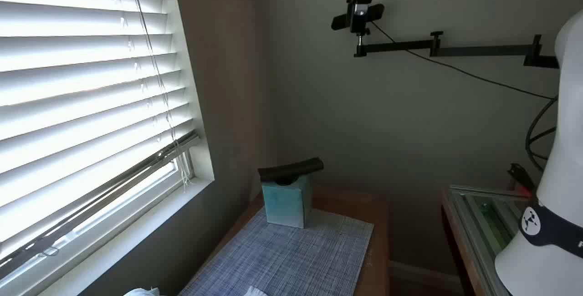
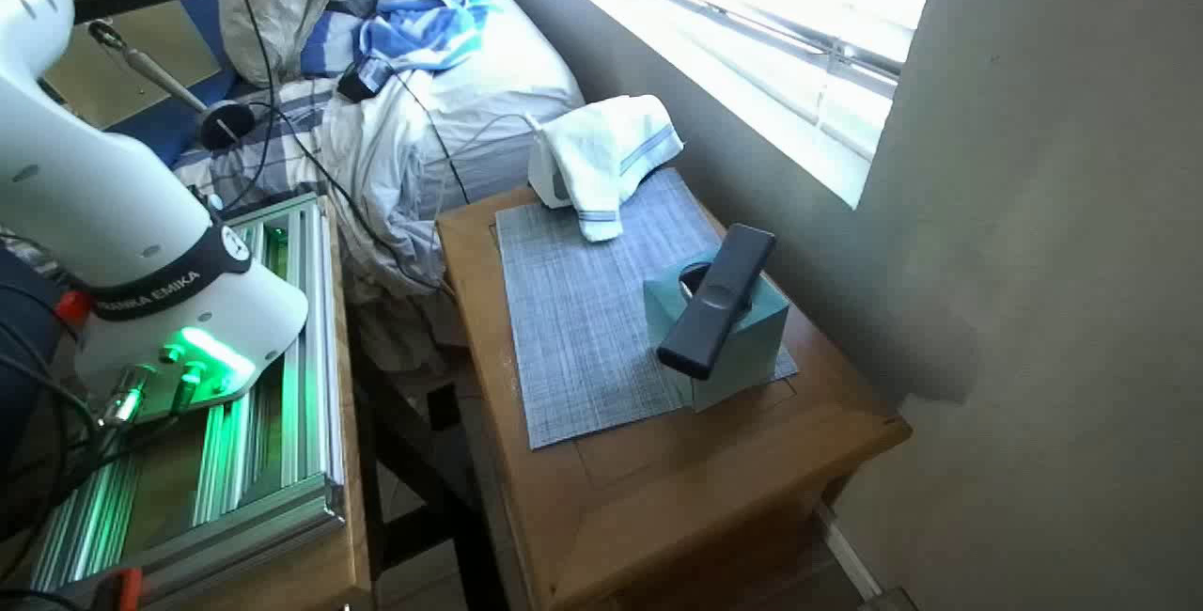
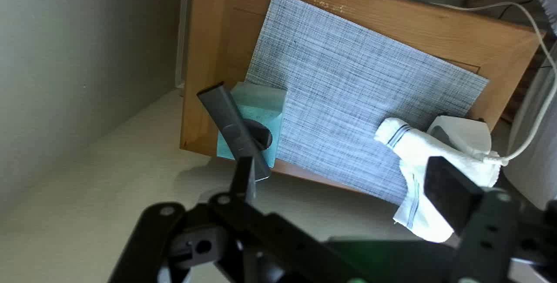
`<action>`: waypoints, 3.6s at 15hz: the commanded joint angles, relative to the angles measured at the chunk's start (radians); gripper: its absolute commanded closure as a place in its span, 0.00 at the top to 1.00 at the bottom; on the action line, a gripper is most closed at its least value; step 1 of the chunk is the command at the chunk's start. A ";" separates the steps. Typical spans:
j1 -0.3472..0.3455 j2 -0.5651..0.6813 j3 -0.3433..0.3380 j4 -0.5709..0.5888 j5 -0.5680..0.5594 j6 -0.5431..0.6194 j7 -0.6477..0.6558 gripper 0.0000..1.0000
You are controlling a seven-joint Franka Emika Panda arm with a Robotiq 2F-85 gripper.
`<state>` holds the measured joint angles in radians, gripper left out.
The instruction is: Remove the white towel from the iron and put it on the grey mat
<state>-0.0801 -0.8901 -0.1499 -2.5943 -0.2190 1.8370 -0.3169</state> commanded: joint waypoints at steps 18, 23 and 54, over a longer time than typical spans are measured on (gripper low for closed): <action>0.162 0.483 0.068 0.282 0.210 0.251 0.141 1.00; 0.143 0.714 0.170 0.372 0.201 0.225 0.326 1.00; 0.194 1.379 0.285 0.542 0.453 0.554 0.315 1.00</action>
<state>0.1211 0.4294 0.1380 -2.0919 0.2378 2.3705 -0.0230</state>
